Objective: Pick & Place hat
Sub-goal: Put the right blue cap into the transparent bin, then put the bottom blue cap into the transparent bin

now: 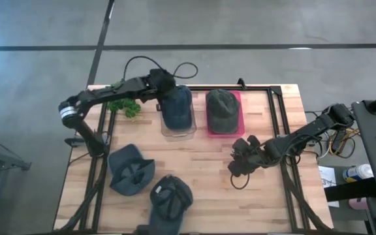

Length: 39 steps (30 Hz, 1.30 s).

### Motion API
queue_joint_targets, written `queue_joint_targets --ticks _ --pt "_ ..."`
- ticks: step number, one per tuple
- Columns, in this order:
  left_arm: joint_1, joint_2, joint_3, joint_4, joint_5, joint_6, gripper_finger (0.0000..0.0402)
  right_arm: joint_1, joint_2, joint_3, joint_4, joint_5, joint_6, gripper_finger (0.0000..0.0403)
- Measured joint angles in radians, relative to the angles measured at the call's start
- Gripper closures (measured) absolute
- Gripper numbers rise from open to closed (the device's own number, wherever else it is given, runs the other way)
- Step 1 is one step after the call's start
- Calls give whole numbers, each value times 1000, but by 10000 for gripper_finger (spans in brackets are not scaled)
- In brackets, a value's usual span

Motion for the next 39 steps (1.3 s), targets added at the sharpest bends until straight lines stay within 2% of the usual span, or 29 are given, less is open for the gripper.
queue_joint_targets --ticks 3,6,8,11,13,17,20,24,28,34,39 --pt "-24 -45 26 -40 -62 -101 337 1 0 0 0 -32 -5 331" --pt "-69 -107 47 -105 -51 -225 337 2 0 0 0 -80 -19 326" --pt "-120 -157 48 -126 55 -319 337 6 0 1 2 -116 -22 324" --pt "-215 -216 48 -157 326 -476 337 26 0 1 19 -152 -23 324" --pt "-306 -233 48 -181 409 -570 337 45 0 1 48 -156 -23 326" --pt "-521 -217 47 -292 393 -685 337 77 0 -3 149 -136 -48 332" --pt "-661 -176 47 -355 339 -765 337 86 1 -6 209 -130 -82 334" --pt "-812 -103 46 -363 309 -875 337 88 31 -7 266 -139 -123 332" --pt "-925 -22 46 -279 335 -989 337 96 86 -8 341 -191 -127 326" --pt "-1080 87 73 -205 430 -1015 337 142 184 -8 501 -244 -75 326" --pt "-1116 180 111 -99 462 -1147 337 184 237 -8 533 -236 77 332"
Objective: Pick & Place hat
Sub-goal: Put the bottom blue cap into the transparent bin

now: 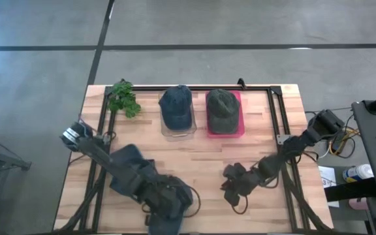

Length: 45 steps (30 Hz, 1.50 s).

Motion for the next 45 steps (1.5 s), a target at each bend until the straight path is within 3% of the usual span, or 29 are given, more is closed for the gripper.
queue_joint_targets --ticks 3,7,17,20,27,39,45 --pt "-6 63 48 55 8 -98 337 28 22 0 22 1 68 330" --pt "-19 146 124 -23 6 -184 337 71 56 25 76 -16 86 311" --pt "-17 244 285 -22 5 -362 337 98 239 210 63 -6 89 214" --pt "-11 266 301 -22 24 -456 329 98 285 270 -11 -3 102 184" --pt "-2 292 299 9 72 -700 268 108 320 349 -236 27 189 135" --pt "-1 356 303 115 46 -861 246 112 313 293 -262 46 283 128" --pt "4 367 304 -12 45 -870 246 120 313 291 -263 46 287 131"
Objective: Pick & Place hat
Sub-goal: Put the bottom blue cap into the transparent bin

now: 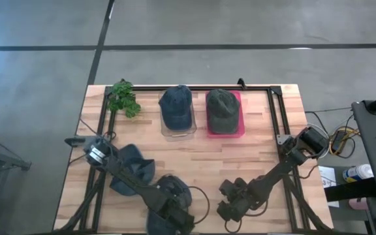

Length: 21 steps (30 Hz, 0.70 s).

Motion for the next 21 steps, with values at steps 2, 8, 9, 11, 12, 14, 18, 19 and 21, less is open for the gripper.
queue_joint_targets --ticks 2,8,9,11,12,14,18,19,21 --pt "1 -2 11 -93 -2 -9 246 0 0 0 1 1 -3 131" --pt "2 -7 53 -339 -18 31 258 0 0 0 -1 7 -15 134" --pt "2 -7 55 -366 -18 37 263 0 0 0 -1 8 -15 135" --pt "2 -7 57 -434 -17 47 276 0 0 0 -1 12 -16 137" --pt "2 -7 57 -466 -14 53 283 0 0 0 -1 18 -16 138" --pt "2 -7 58 -531 -6 63 301 0 0 0 -2 29 -16 138" --pt "2 -7 58 -616 0 112 352 0 0 0 -2 32 -20 136" --pt "2 -7 58 -635 0 129 368 0 0 0 -2 36 -23 136" --pt "2 -7 58 -659 0 153 389 0 0 -1 -2 47 -36 138"
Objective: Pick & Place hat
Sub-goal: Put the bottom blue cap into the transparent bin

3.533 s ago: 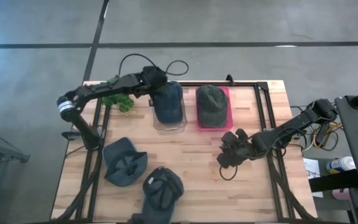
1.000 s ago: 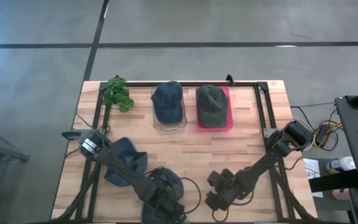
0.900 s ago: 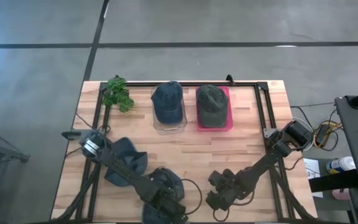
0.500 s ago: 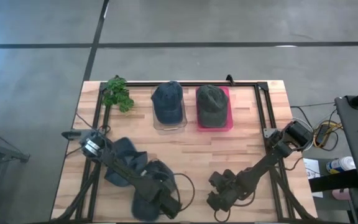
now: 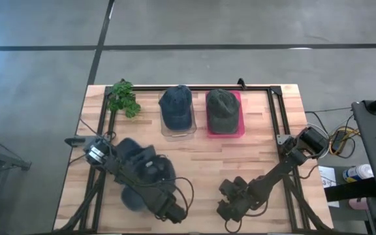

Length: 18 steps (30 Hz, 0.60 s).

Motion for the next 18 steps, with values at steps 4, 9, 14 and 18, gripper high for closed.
queue_joint_targets --ticks 4,9,14,18 --pt "10 -15 29 0 -4 43 394 -3 -5 -1 -2 6 -47 146" --pt "47 -59 184 55 -151 142 397 -29 -72 -1 -11 41 -151 154" --pt "110 -92 324 178 -220 430 397 -38 -244 -1 -85 183 -327 154" --pt "158 -92 392 201 -133 623 397 -18 -440 -1 -207 294 -399 156"
